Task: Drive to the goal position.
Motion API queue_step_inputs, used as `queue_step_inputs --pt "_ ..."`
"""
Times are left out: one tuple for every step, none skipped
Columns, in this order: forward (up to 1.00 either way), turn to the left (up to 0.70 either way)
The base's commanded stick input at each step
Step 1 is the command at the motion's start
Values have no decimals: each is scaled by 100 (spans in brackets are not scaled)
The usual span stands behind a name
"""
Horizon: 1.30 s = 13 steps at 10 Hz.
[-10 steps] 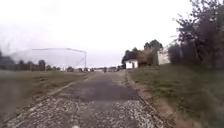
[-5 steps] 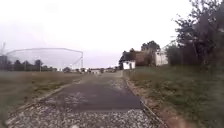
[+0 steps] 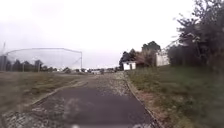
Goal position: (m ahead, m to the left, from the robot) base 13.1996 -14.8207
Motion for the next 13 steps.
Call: queue_step_inputs --pt "70 0" --pt "70 0" --pt "70 0" --pt "70 0" --pt "70 0" --pt "70 0" --pt "70 0" --pt "70 0" --pt "70 0" --pt "70 0" --pt "70 0" --pt "70 0" --pt "70 0"
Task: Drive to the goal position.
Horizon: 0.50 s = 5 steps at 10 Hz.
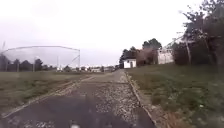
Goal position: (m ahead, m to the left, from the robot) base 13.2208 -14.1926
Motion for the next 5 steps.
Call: queue_step_inputs --pt "70 0" --pt "70 0" --pt "70 0" --pt "70 0" --pt "70 0"
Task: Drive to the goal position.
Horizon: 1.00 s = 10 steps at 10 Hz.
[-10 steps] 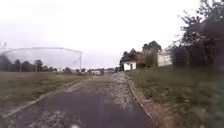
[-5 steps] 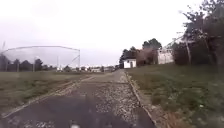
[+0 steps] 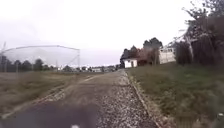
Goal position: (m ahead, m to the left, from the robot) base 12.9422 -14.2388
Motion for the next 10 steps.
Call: queue_step_inputs --pt "70 0" --pt "70 0" --pt "70 0" --pt "70 0" --pt "70 0" --pt "70 0" --pt "70 0" --pt "70 0" --pt "70 0" --pt "70 0"
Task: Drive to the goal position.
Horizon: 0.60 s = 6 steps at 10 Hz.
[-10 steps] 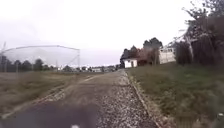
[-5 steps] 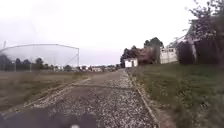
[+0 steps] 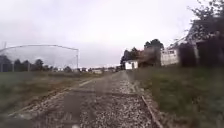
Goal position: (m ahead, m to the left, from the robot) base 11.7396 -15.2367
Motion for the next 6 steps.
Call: queue_step_inputs --pt "70 0" --pt "70 0" --pt "70 0" --pt "70 0" --pt "70 0" --pt "70 0"
